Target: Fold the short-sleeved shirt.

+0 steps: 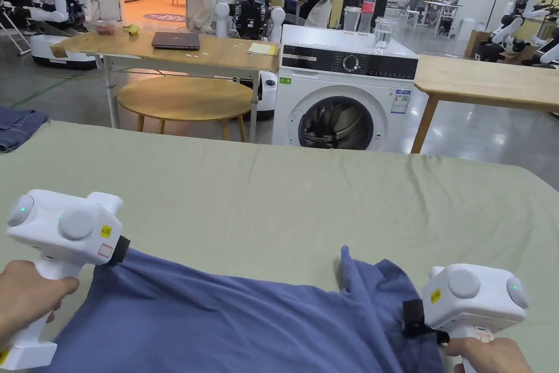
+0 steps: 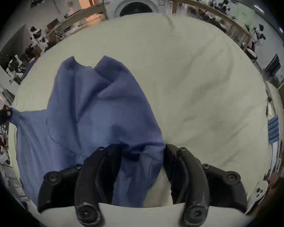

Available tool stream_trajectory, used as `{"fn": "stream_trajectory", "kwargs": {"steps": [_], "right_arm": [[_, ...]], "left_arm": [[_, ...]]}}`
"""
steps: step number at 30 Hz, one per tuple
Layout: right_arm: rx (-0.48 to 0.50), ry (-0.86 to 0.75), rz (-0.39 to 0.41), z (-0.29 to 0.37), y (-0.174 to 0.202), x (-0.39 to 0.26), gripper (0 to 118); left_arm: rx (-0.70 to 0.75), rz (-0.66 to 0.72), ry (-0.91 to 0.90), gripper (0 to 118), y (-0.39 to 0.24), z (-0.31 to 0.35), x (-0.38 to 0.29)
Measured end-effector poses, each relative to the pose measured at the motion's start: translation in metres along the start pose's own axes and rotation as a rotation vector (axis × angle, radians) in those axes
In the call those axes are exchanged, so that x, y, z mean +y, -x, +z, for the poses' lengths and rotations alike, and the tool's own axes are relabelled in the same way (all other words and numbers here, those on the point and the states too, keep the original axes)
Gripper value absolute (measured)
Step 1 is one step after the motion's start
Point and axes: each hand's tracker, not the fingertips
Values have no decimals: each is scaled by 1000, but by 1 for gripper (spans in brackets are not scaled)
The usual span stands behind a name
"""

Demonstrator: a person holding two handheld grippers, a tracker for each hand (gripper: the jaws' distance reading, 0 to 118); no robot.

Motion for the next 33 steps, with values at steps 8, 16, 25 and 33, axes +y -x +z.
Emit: {"fn": "stream_trajectory", "kwargs": {"steps": [8,16,25,33], "right_arm": [[-15,-153,-13,18,-17,-7,0],[-31,-452,34,126,-12,-9,0],[-18,-747,62,303,7,2,0],[-29,-888,79,405,30,23,0]], "left_arm": [[1,4,-13,0,6,19,-15],[0,37,-136,0,16,100,-13],[56,58,-386,0,33,266,19],[115,65,-511,0,45,358,53]]}}
